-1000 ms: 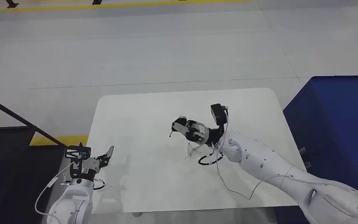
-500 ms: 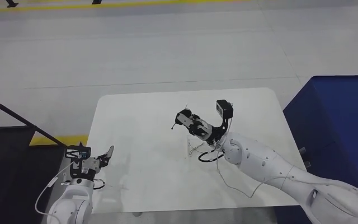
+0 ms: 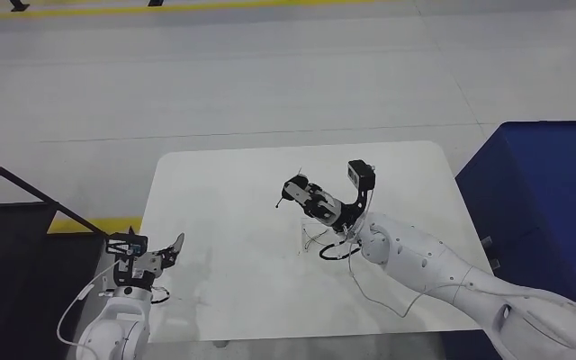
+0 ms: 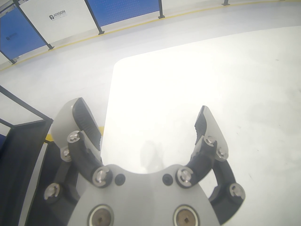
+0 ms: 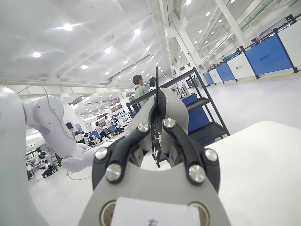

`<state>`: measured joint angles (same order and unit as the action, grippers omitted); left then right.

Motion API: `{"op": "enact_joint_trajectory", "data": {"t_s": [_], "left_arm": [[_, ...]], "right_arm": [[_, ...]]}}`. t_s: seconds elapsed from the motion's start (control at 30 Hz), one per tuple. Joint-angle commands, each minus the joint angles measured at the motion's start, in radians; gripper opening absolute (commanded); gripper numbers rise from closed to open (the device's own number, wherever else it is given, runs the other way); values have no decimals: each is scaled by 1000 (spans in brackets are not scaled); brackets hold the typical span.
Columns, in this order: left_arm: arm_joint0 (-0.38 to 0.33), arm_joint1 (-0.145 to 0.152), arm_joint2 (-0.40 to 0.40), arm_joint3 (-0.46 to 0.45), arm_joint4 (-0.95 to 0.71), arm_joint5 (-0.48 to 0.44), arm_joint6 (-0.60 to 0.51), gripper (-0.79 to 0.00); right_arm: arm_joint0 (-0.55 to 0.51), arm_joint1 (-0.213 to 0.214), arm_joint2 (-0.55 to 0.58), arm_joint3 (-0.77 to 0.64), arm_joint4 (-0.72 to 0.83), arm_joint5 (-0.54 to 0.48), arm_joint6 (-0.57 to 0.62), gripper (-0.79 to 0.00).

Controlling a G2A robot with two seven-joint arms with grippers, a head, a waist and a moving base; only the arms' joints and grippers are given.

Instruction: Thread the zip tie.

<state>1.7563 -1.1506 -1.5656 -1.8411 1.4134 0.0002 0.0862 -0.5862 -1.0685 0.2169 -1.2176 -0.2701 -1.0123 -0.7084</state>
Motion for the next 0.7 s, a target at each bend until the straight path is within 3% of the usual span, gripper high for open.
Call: {"op": "enact_joint_trajectory", "data": {"t_s": [0.0,0.1,0.2,0.5,0.67], "left_arm": [[42,-6,69,-21,152,68,190,0],[63,-19,194,8,307,193,394,0],[46,-39,301,37,331,324,474,0],[46,-39,301,37,331,324,474,0],[30,-50,367,3,335,314,459,0]], "right_arm": [[-40,4,-1,-51,109,0,33,-785],[-66,19,-2,-100,265,0,136,-785],[-78,35,14,-118,450,0,294,-785],[-78,37,19,-113,460,0,313,-785],[-117,29,40,-127,464,50,354,-785]]}}
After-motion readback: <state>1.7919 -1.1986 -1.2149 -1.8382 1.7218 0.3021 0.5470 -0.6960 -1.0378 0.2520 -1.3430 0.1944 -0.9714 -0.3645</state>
